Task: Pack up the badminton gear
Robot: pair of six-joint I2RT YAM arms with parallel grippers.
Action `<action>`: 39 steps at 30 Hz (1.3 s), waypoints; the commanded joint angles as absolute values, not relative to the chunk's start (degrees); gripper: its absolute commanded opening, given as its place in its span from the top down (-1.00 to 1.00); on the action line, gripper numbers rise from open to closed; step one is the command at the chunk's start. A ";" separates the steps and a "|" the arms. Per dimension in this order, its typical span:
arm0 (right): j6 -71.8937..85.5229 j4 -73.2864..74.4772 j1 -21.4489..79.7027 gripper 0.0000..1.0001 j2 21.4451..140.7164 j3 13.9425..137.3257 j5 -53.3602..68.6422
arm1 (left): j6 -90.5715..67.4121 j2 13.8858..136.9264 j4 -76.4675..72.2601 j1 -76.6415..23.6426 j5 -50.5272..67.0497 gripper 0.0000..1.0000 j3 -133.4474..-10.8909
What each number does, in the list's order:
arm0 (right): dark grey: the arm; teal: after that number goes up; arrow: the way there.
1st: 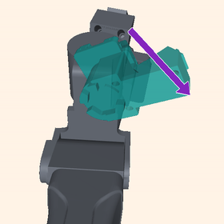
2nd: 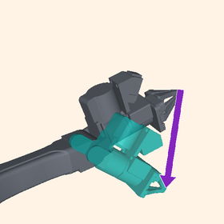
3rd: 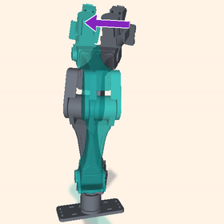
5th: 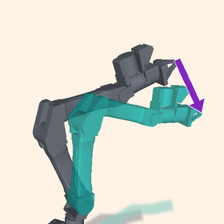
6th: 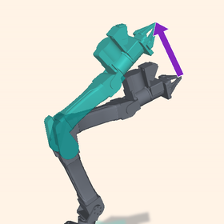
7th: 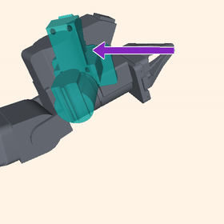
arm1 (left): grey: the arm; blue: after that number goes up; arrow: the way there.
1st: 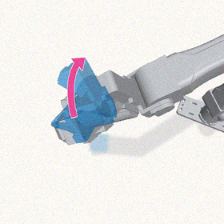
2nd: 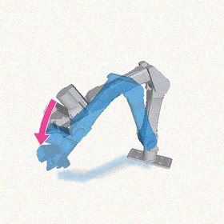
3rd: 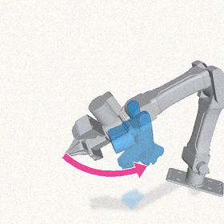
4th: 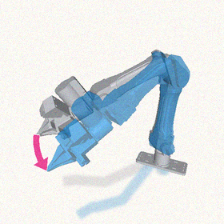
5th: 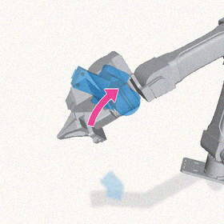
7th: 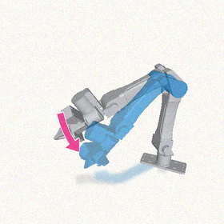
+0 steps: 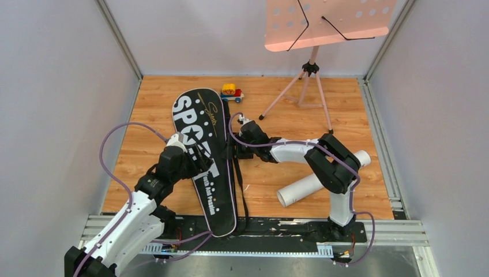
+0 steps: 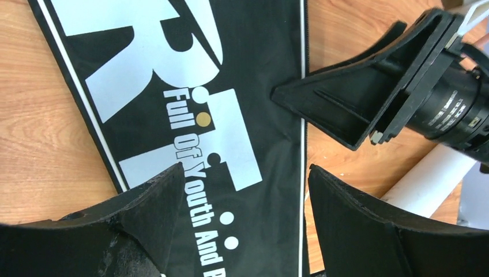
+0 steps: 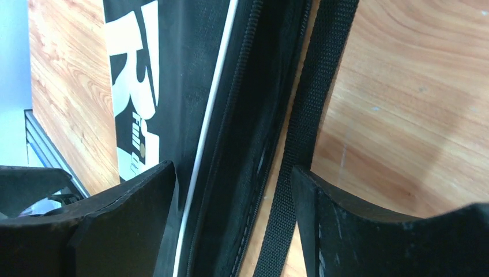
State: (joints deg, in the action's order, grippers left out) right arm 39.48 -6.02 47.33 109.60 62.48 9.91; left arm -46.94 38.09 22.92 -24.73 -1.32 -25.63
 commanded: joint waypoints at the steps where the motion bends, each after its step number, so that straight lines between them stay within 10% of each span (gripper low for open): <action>1: 38.68 -7.10 47.37 -0.47 113.57 66.57 14.12 | -44.60 38.34 22.55 -24.73 -1.38 -0.70 -25.50; 8: 39.56 -11.05 47.45 -0.21 117.38 66.79 19.18 | -43.50 36.18 24.86 -24.75 -3.65 -0.76 -27.25; 19: 36.55 -15.85 47.46 0.99 113.29 66.00 23.50 | -40.84 42.63 31.81 -24.66 -15.99 -0.99 -40.05; 39: 8.44 8.42 61.15 1.00 95.61 74.49 -8.67 | -50.22 65.57 47.80 -6.33 -23.57 -0.98 -75.24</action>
